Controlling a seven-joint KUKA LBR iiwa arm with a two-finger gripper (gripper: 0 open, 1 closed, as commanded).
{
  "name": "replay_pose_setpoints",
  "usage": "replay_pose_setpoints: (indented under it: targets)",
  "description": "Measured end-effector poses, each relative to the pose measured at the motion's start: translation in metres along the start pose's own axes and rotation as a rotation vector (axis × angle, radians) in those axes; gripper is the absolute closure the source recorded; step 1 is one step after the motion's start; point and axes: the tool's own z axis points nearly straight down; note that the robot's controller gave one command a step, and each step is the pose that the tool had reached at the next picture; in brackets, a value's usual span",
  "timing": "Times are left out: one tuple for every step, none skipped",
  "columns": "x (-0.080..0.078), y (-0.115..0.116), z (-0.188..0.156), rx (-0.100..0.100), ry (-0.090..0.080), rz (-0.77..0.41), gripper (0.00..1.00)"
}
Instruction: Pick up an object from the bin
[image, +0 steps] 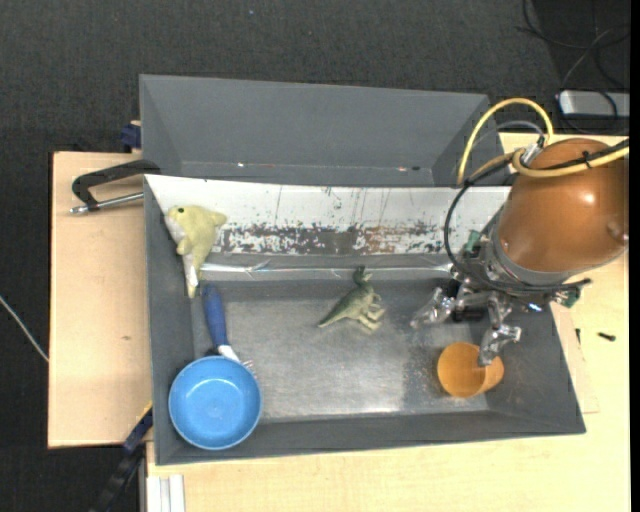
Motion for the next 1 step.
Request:
replay_pose_setpoints:
  targets:
    - [0.0048, 0.0114, 0.0260, -0.011, -0.013, -0.206, 0.00]
